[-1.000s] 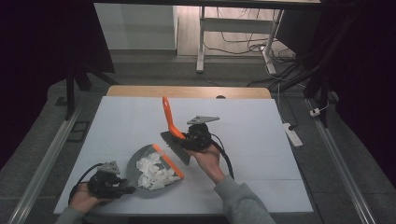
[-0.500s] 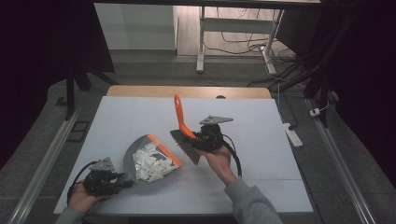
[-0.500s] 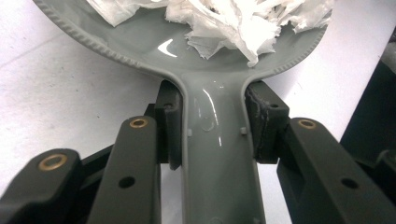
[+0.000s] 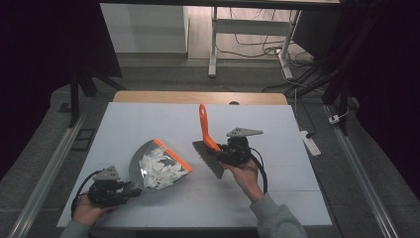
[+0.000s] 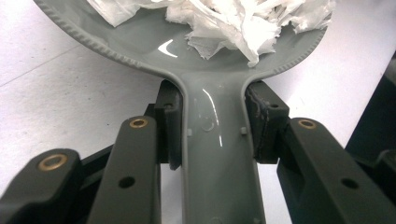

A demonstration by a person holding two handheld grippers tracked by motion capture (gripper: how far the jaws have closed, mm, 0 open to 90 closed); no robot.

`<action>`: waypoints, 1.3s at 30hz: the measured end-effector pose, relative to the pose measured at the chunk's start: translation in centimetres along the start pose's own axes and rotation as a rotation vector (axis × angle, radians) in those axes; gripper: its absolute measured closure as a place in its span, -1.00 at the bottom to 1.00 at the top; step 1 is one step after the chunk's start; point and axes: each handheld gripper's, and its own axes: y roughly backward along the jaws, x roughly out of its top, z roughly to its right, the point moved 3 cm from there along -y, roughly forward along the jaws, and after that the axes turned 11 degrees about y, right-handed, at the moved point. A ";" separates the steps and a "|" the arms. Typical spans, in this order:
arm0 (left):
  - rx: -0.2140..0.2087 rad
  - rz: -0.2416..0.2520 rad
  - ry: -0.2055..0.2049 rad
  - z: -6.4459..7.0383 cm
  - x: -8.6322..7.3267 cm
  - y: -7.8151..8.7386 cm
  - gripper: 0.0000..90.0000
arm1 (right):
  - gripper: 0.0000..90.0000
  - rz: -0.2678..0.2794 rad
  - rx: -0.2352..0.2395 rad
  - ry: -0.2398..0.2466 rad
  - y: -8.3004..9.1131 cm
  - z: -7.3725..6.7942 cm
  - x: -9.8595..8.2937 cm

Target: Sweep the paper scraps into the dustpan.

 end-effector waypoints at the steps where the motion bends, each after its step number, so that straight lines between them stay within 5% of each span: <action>1: 0.000 0.004 0.005 0.0 0.0 0.0 0.36 | 0.56 0.003 0.002 -0.003 0.2 0.1 -0.1; 39: 0.076 0.092 0.161 0.0 0.9 0.8 0.36 | 0.56 -0.020 -0.033 -0.004 7.1 2.2 -4.1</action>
